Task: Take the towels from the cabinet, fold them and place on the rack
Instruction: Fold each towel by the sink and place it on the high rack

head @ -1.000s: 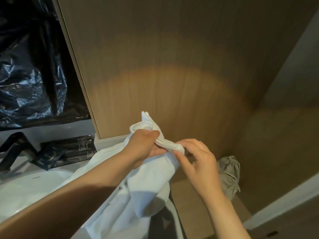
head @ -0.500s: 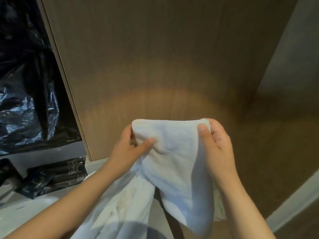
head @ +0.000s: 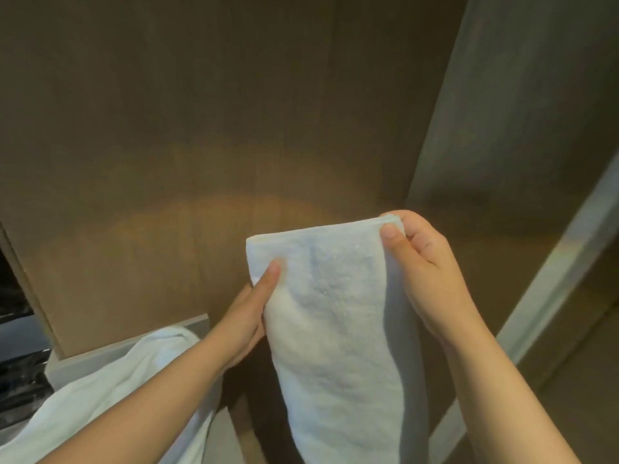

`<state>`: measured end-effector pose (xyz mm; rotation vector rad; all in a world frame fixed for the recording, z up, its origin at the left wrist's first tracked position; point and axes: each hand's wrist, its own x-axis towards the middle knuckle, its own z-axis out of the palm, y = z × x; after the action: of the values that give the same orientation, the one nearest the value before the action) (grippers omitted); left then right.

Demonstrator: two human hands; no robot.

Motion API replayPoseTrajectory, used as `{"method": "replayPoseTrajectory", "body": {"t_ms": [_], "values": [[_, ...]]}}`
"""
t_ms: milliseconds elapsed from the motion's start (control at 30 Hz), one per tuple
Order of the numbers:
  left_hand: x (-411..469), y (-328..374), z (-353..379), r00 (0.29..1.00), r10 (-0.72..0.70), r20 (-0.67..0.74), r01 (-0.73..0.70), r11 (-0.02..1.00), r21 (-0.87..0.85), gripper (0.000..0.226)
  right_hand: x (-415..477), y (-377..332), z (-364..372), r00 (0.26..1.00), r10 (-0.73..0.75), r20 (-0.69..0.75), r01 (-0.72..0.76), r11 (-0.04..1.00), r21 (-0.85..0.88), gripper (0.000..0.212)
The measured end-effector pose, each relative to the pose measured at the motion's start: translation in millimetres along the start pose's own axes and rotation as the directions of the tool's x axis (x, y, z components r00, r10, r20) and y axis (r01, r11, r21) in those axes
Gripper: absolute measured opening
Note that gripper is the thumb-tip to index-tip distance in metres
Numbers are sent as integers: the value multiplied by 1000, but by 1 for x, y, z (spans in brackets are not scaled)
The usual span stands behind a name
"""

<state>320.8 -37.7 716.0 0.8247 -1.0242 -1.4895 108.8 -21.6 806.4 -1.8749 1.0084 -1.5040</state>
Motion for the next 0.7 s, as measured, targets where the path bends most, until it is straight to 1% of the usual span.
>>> {"method": "replayPoseTrajectory", "body": {"t_ms": [67, 100, 167, 200, 267, 367, 433, 467, 533, 600, 633, 700], "values": [[1, -4, 9, 981, 115, -153, -102, 990, 93, 66, -2, 6, -14, 1000, 12, -11, -13, 999, -31, 23], [1, -4, 14, 971, 168, -169, -139, 975, 171, 64, -4, 9, -20, 1000, 21, -15, -22, 999, -45, 23], [0, -4, 24, 967, 221, -125, -180, 943, 280, 61, -8, 13, -29, 999, 25, -24, -27, 998, -60, 20], [0, -5, 29, 966, 231, -112, -193, 942, 276, 58, -11, 13, -33, 999, 26, -32, -27, 998, -54, 19], [0, -8, 37, 969, 222, -109, -200, 963, 183, 52, -15, 11, -41, 999, 21, -48, -24, 998, -65, 18], [0, -9, 42, 986, 142, -89, -132, 986, 106, 55, -20, 3, -50, 998, 11, -67, -20, 991, -132, 23], [-1, -6, 44, 995, 81, -64, -78, 996, 46, 51, -27, -6, -55, 997, 0, -78, -12, 987, -158, 22], [-1, -4, 46, 996, 75, -50, -74, 997, 30, 50, -31, -10, -56, 996, -7, -87, -8, 985, -172, 21], [-2, 1, 49, 995, 95, -28, -94, 995, 26, 56, -40, -19, -59, 992, -5, -127, -20, 980, -196, 20], [-4, 8, 51, 992, 129, 11, -130, 991, 43, 65, -49, -27, -63, 980, 15, -201, -61, 972, -226, 19], [-6, 11, 52, 988, 153, 36, -155, 986, 66, 65, -54, -30, -64, 971, 24, -239, -83, 966, -243, 19], [-11, 17, 53, 975, 203, 85, -213, 968, 130, 56, -64, -35, -67, 954, 33, -298, -119, 954, -275, 20]]}}
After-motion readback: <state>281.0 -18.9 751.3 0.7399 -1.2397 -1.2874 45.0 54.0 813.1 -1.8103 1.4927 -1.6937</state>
